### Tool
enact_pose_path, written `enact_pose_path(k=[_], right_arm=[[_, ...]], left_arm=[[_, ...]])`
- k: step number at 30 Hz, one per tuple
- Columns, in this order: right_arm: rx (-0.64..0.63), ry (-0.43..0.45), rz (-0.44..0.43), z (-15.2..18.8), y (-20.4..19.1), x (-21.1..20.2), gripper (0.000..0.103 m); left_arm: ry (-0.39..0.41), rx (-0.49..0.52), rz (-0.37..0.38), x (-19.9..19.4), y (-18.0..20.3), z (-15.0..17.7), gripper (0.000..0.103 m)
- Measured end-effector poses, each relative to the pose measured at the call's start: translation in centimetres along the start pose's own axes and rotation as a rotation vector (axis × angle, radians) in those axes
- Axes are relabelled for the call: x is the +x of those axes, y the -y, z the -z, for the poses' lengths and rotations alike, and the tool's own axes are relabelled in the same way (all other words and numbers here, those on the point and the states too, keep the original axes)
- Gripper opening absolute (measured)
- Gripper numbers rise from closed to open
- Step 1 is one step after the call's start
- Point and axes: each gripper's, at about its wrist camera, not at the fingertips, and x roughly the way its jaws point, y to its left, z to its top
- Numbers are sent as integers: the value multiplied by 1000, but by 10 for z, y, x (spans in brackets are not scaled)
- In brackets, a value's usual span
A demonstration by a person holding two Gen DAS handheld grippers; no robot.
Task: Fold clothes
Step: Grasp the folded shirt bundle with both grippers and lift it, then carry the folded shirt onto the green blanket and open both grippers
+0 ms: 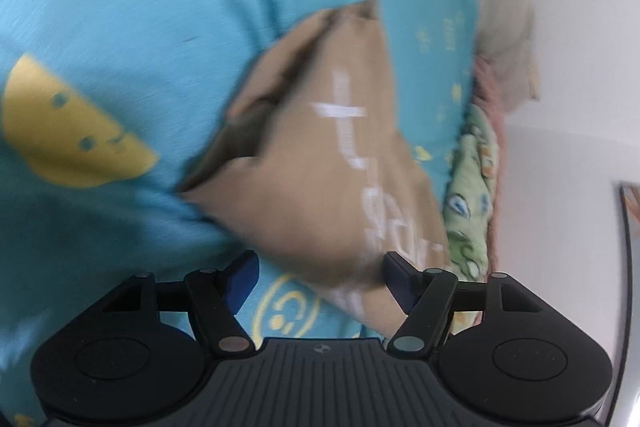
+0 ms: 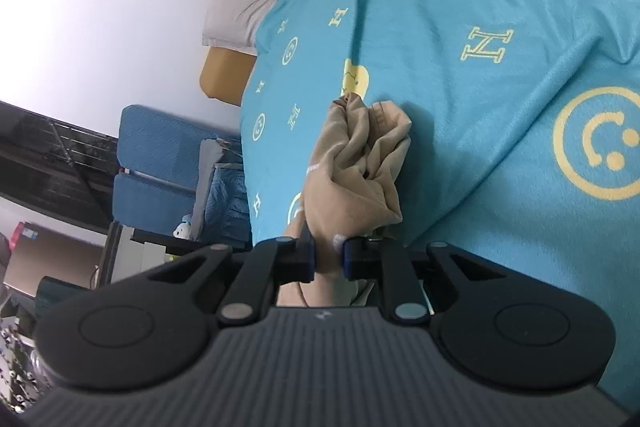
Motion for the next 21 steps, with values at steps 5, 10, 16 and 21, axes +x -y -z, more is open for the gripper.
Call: enact_pose_path(k=[5,10,16,21], right_arm=[[-31,27,-20,4,-2,-17,15],[-38,49,-14,5,-8,-25,15],[-11,55,-18,8,-15,-47,15],[43,66,-54,8,-21,-77,15]], left_arm=[[54,-26,62,-12,-1,-1,51],[78,-3,96,-24,5,3,34],[109,57,144,-39,26,13,25],[101,102,180,-56,56,27,23]])
